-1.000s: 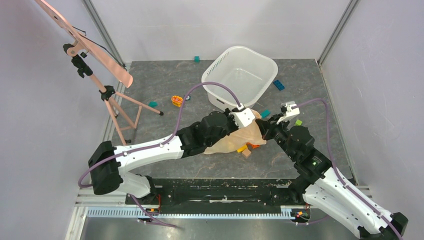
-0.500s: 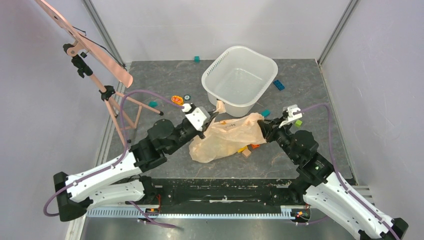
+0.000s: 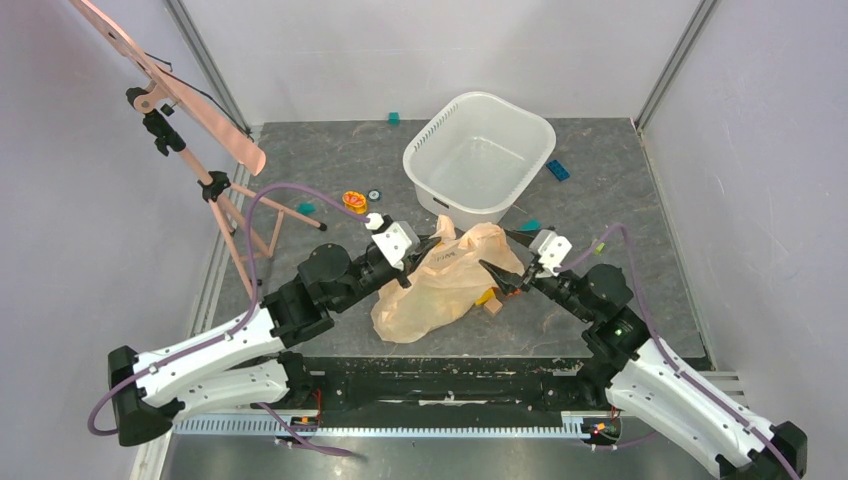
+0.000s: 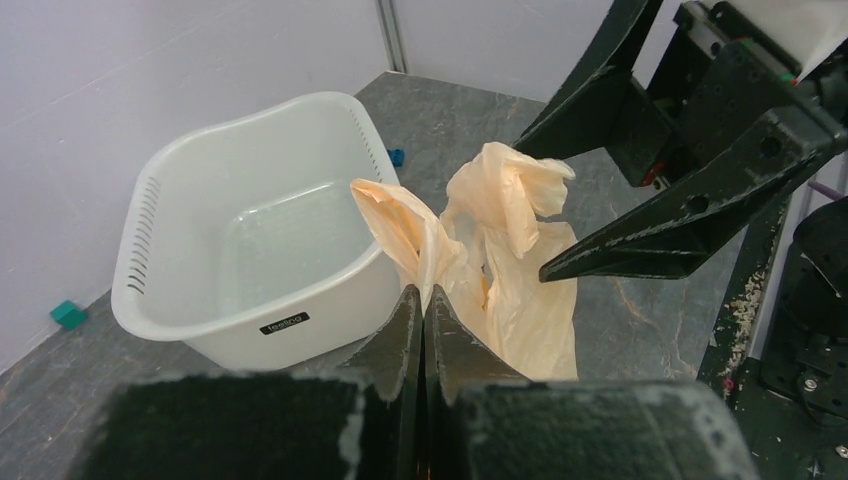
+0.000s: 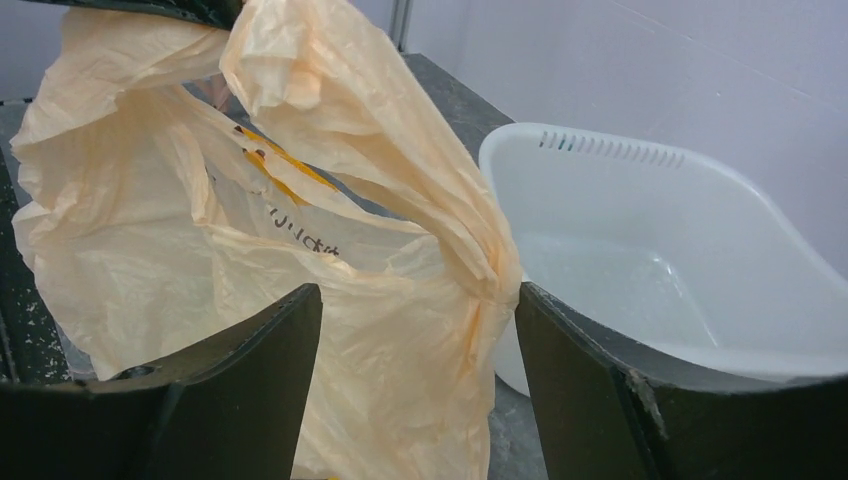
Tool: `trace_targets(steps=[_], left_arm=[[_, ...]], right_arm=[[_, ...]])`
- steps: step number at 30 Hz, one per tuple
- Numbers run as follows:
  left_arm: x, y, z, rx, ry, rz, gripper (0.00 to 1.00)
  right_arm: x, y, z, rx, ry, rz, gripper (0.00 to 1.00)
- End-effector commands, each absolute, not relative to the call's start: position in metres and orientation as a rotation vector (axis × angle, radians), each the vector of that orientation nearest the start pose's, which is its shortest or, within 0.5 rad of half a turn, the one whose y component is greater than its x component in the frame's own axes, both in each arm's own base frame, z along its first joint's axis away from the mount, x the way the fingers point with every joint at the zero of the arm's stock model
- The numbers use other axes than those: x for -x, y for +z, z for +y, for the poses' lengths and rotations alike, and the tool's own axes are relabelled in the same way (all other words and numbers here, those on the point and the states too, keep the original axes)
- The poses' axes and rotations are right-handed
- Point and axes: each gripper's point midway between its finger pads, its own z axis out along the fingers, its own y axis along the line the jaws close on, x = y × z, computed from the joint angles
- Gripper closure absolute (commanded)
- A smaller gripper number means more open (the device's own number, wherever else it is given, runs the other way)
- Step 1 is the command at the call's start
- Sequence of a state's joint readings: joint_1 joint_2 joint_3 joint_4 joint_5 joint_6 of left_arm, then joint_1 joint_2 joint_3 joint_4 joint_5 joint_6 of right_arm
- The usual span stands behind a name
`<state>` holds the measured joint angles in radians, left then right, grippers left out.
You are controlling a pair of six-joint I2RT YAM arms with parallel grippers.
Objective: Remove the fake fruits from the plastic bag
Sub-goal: Untie the plastic bag at the center of the board.
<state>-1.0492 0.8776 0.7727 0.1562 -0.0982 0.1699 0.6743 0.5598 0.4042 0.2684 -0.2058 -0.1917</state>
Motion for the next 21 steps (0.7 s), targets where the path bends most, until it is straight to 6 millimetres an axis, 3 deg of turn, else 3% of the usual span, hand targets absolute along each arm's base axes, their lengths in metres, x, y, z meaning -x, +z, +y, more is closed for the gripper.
trace_targets(steps=[1, 9, 17, 18, 20, 21], left_arm=[[-0.191, 0.343, -0.290, -0.771, -0.685, 1.272, 0.98], [-0.186, 0.349, -0.287, -0.785, -0.692, 1.258, 0.98], [-0.185, 0.354, -0.281, -0.790, -0.678, 1.249, 0.98], [-0.185, 0.355, -0.280, -0.788, -0.673, 1.248, 0.98], [-0.189, 0.358, -0.279, -0.779, -0.659, 1.245, 0.98], [-0.193, 0.362, -0.278, -0.766, -0.648, 1.246, 0.98]], right_arm=[[-0.222, 0.303, 0.221, 0.835, 0.504, 1.119, 0.26], [-0.242, 0.323, 0.235, 0.858, 0.463, 1.095, 0.25], [-0.253, 0.347, 0.234, 0.838, 0.401, 1.073, 0.29], [-0.254, 0.348, 0.235, 0.835, 0.405, 1.077, 0.40], [-0.259, 0.356, 0.233, 0.791, 0.412, 1.091, 0.77], [-0.263, 0.358, 0.231, 0.758, 0.409, 1.107, 0.86]])
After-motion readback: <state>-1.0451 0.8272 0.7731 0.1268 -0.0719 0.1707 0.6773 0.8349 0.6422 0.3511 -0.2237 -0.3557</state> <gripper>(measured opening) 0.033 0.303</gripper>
